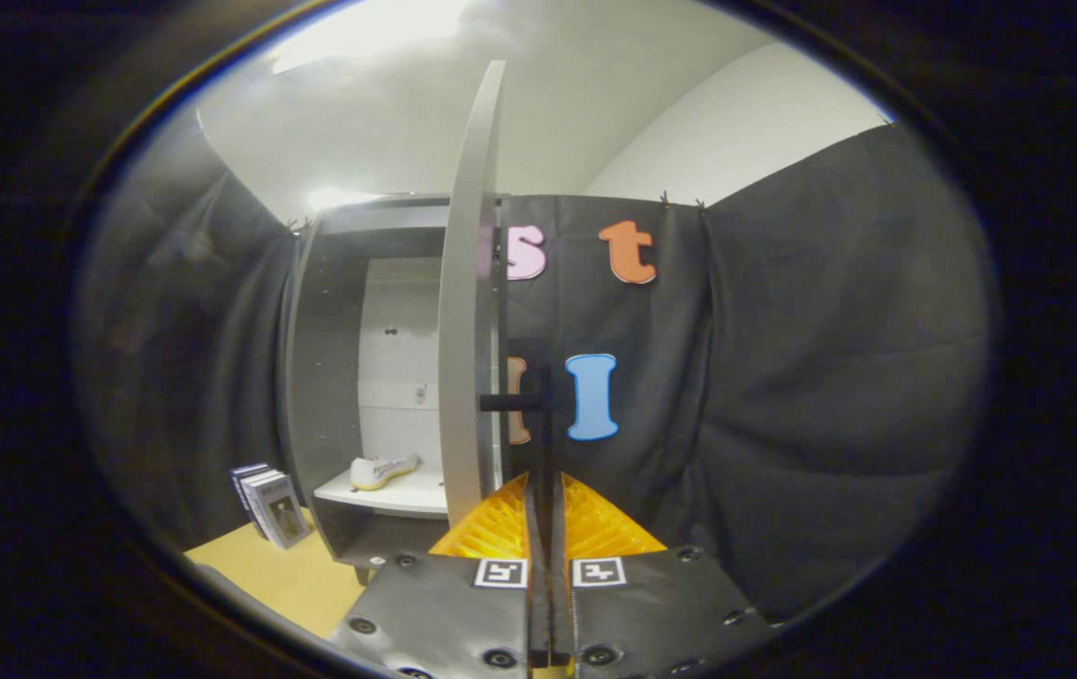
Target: Open the shoe cabinet door, grab the shoes and put them into the shoe cabinet, then close the shoe cabinet door.
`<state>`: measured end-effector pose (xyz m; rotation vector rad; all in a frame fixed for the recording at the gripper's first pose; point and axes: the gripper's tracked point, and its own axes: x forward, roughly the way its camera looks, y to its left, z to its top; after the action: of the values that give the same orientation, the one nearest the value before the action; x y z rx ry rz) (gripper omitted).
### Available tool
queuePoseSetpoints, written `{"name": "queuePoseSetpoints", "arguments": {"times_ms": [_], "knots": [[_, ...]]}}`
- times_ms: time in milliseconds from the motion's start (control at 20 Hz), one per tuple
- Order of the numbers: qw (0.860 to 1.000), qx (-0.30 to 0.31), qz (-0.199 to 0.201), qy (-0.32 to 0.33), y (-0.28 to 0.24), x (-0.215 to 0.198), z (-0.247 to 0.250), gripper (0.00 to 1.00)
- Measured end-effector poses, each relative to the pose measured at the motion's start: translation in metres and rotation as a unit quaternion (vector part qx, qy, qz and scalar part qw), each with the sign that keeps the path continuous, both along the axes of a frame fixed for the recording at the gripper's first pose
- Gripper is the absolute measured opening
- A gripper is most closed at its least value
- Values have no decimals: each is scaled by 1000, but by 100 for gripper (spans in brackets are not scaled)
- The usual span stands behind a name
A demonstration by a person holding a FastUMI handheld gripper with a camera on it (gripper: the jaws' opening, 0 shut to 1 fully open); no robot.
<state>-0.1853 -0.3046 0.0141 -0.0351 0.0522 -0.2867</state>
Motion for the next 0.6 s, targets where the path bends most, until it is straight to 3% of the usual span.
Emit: {"name": "queuePoseSetpoints", "arguments": {"times_ms": [200, 600], "knots": [[1000, -5, -14, -6, -13, -9, 2, 2], [1000, -8, 1, -12, 9, -16, 12, 2]]}}
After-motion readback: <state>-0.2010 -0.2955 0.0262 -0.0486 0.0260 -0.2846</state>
